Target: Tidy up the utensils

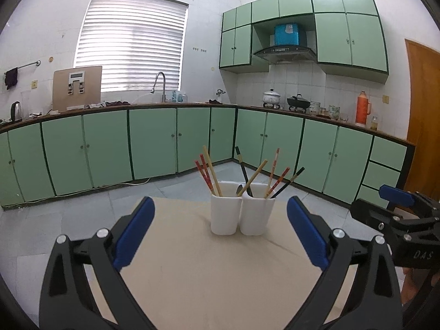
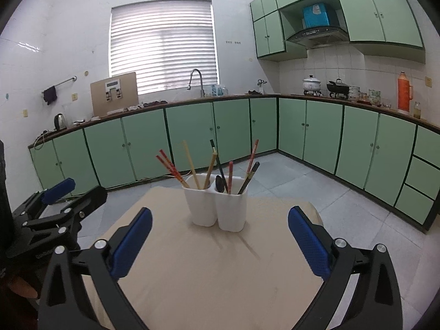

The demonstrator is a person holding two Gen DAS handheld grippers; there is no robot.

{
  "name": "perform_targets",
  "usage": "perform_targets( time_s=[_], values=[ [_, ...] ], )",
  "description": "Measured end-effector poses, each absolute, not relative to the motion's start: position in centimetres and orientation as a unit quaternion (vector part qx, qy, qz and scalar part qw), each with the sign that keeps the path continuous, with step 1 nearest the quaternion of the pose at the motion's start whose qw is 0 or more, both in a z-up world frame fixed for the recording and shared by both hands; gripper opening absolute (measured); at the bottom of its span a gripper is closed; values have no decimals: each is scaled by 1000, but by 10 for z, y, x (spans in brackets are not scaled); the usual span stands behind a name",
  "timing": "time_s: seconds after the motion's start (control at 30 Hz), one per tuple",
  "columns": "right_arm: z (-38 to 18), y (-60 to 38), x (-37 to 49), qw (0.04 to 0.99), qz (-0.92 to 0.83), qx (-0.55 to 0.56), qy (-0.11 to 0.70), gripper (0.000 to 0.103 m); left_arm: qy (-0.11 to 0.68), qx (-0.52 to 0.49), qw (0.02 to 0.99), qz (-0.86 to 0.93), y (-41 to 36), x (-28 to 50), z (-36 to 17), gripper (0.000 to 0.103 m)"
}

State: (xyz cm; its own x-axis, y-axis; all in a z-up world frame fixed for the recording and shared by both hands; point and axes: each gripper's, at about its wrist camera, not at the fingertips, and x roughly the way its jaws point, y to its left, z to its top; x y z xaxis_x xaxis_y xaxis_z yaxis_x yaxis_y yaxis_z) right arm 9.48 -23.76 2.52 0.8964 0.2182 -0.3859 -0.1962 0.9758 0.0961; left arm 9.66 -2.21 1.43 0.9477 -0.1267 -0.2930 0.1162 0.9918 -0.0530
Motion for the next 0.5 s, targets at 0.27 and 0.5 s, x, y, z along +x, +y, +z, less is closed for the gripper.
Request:
perform_targets(
  time_s=[0.27, 0.5],
  values=[
    [38, -238, 68, 975, 110, 35, 192, 97, 142, -14, 988, -59, -17, 68, 27, 94],
    [50, -235, 49, 979, 102, 22, 176, 97, 135, -9, 989, -57, -15, 52, 37, 94]
  ],
)
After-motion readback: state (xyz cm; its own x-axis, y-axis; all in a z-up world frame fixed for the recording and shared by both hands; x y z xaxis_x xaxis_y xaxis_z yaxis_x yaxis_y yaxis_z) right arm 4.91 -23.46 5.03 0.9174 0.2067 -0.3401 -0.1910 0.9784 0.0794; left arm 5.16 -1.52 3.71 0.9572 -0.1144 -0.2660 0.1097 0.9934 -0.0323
